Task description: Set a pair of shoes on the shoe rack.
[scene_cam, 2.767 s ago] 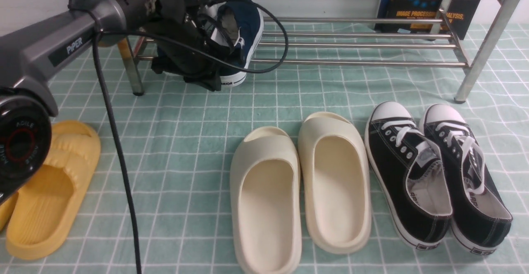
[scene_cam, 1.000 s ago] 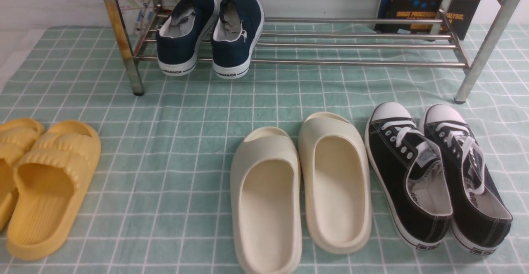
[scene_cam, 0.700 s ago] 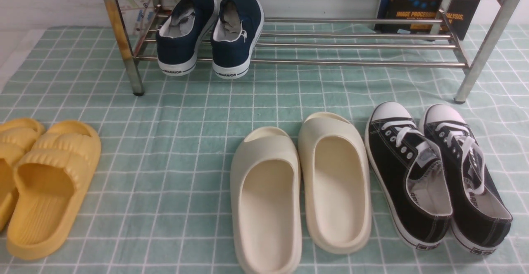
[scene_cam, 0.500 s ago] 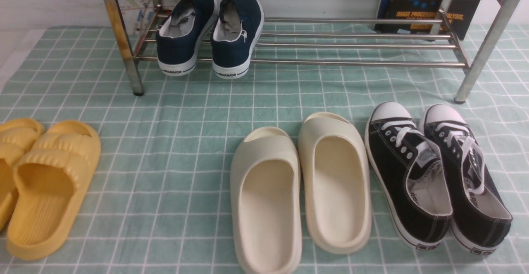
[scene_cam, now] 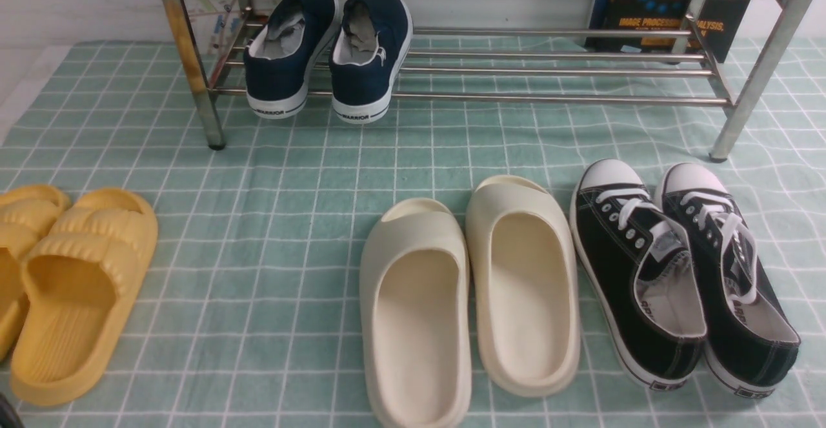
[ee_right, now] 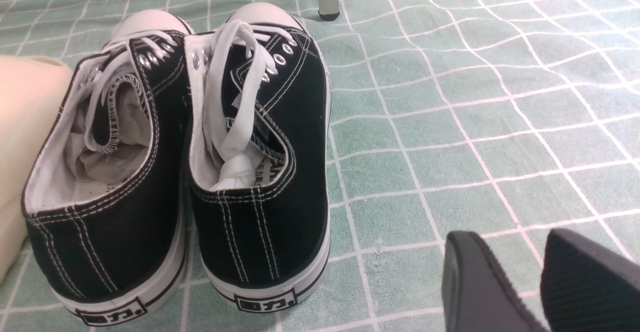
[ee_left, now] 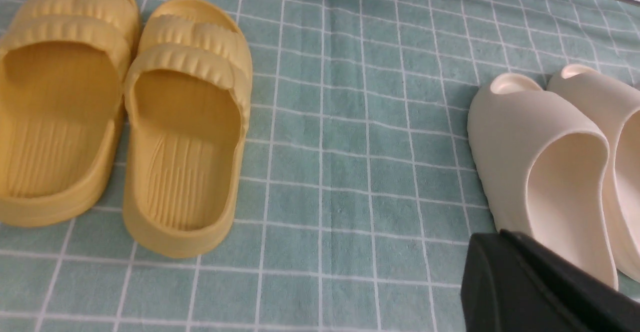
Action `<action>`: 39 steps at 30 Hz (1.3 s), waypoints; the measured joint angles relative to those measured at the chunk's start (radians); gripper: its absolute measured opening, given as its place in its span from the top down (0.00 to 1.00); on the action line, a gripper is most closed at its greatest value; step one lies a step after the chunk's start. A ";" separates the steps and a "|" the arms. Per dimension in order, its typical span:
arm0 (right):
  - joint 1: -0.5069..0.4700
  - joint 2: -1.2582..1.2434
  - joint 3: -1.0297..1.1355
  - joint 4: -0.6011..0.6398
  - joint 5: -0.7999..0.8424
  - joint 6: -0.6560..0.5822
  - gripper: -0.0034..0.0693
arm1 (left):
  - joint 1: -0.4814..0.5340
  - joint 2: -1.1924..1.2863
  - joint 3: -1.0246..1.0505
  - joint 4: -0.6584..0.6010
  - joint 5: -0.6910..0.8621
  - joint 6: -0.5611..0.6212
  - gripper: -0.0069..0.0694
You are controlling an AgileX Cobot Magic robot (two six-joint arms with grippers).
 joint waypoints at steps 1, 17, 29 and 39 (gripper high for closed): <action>0.000 0.000 0.000 0.000 0.000 0.000 0.62 | 0.000 0.000 0.000 0.001 0.000 0.000 0.93; 0.000 0.000 0.000 0.000 0.000 0.000 0.62 | 0.227 -0.289 0.554 -0.073 -0.595 0.116 0.93; 0.000 0.000 0.000 0.000 0.000 0.001 0.62 | 0.229 -0.293 0.644 -0.100 -0.504 0.116 0.93; -0.001 0.000 0.000 0.000 0.000 0.001 0.62 | 0.229 -0.293 0.644 -0.104 -0.498 0.116 0.93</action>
